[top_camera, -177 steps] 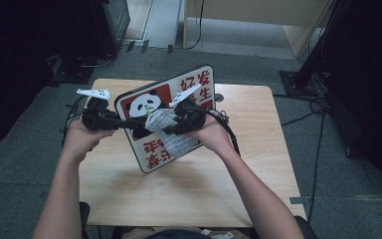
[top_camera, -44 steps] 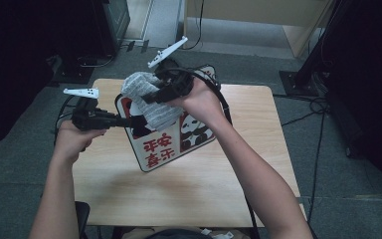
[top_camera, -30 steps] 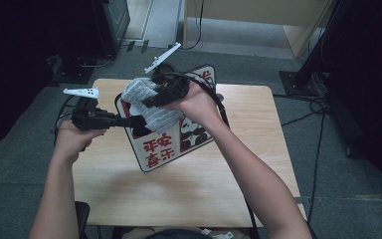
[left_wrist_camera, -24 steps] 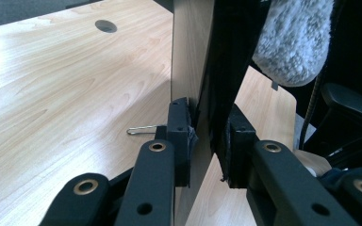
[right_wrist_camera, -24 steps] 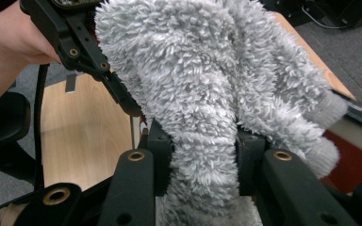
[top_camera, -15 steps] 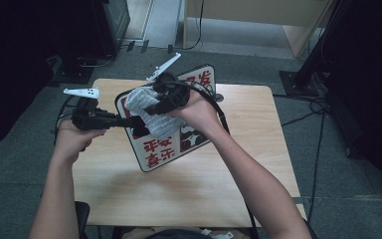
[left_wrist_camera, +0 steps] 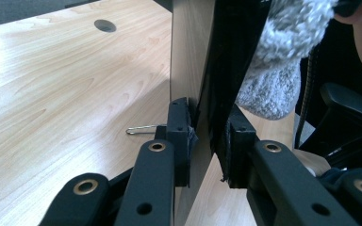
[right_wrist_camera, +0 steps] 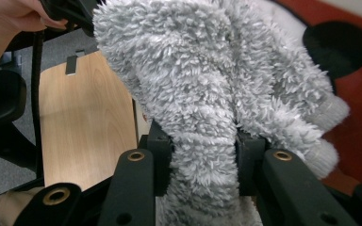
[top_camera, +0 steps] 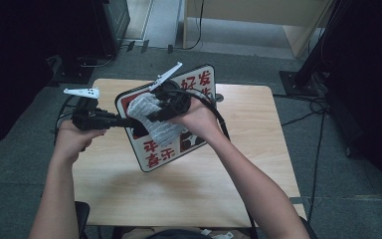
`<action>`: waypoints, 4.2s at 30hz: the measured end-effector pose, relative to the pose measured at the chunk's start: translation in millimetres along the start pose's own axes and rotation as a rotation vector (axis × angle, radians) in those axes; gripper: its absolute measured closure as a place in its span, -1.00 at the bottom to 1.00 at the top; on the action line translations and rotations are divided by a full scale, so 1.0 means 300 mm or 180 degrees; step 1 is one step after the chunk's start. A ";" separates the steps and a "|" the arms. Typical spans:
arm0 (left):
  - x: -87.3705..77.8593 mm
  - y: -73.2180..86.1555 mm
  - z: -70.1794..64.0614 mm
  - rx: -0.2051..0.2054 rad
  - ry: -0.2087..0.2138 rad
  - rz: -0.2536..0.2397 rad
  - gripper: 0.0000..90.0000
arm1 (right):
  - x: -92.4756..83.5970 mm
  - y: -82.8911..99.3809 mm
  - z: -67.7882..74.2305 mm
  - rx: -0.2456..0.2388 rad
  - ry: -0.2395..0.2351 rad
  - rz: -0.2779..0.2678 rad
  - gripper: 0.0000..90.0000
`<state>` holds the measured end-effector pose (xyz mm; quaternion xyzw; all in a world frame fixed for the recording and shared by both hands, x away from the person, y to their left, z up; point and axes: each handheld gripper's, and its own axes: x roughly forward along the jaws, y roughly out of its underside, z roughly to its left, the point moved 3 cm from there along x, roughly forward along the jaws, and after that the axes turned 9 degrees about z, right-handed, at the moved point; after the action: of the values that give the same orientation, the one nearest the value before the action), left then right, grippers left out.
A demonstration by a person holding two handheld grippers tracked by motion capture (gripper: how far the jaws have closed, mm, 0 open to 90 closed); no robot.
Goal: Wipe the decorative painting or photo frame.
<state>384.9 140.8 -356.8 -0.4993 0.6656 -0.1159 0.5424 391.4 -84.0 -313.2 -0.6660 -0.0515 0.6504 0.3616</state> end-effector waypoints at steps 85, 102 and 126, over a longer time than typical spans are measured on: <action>0.001 0.003 0.000 -0.0021 0.0072 0.0008 0.68 | 0.339 0.343 0.018 0.0149 -0.0398 0.0287 0.52; 0.000 0.004 0.003 -0.0045 0.0108 0.0002 0.67 | 0.410 0.395 0.022 0.0150 -0.0474 0.0473 0.52; -0.013 0.001 0.000 -0.0004 0.0050 -0.0045 0.36 | 0.337 0.377 0.035 0.0113 -0.0545 0.0418 0.53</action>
<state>384.5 144.1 -354.7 -0.5035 0.6664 -0.1232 0.5360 351.6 -108.0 -457.9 -0.6034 -0.0270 0.7280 0.3243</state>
